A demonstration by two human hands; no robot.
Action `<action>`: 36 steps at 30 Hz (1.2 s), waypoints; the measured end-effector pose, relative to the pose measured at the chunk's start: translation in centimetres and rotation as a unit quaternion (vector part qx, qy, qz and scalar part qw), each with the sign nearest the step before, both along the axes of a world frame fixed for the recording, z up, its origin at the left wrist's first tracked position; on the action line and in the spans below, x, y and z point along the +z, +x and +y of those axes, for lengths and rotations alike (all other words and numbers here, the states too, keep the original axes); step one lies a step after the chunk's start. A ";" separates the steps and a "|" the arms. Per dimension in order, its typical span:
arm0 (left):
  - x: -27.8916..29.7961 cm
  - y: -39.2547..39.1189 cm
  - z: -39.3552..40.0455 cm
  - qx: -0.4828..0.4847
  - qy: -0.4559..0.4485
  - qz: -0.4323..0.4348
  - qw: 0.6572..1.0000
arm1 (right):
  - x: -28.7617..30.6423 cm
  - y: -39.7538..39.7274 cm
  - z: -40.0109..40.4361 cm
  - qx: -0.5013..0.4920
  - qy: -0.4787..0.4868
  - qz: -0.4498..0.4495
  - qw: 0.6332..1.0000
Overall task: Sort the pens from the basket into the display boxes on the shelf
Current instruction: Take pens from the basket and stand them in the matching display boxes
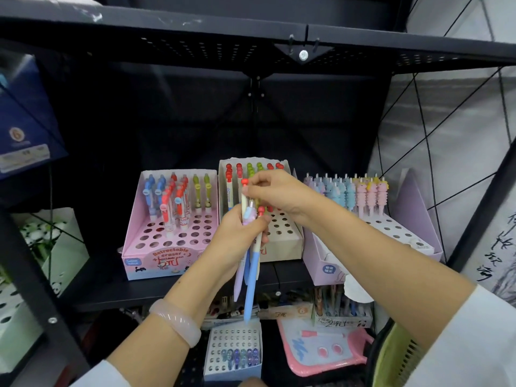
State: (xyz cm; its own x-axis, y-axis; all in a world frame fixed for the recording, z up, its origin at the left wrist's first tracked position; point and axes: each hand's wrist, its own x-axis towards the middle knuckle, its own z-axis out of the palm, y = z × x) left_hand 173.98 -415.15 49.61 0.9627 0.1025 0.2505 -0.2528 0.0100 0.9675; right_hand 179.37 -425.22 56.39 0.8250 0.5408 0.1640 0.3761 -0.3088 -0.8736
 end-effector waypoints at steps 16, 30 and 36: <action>-0.5 -1.2 4.3 0.017 0.101 0.060 0.993 | 2.0 1.5 3.4 -0.109 0.300 0.021 0.948; -1.2 -2.3 7.0 0.092 -0.015 0.019 0.995 | -0.4 3.9 3.5 -0.162 0.024 -0.294 0.942; -0.8 -2.3 7.1 0.093 -0.058 0.006 0.994 | -0.5 4.3 3.3 -0.160 -0.013 -0.308 0.938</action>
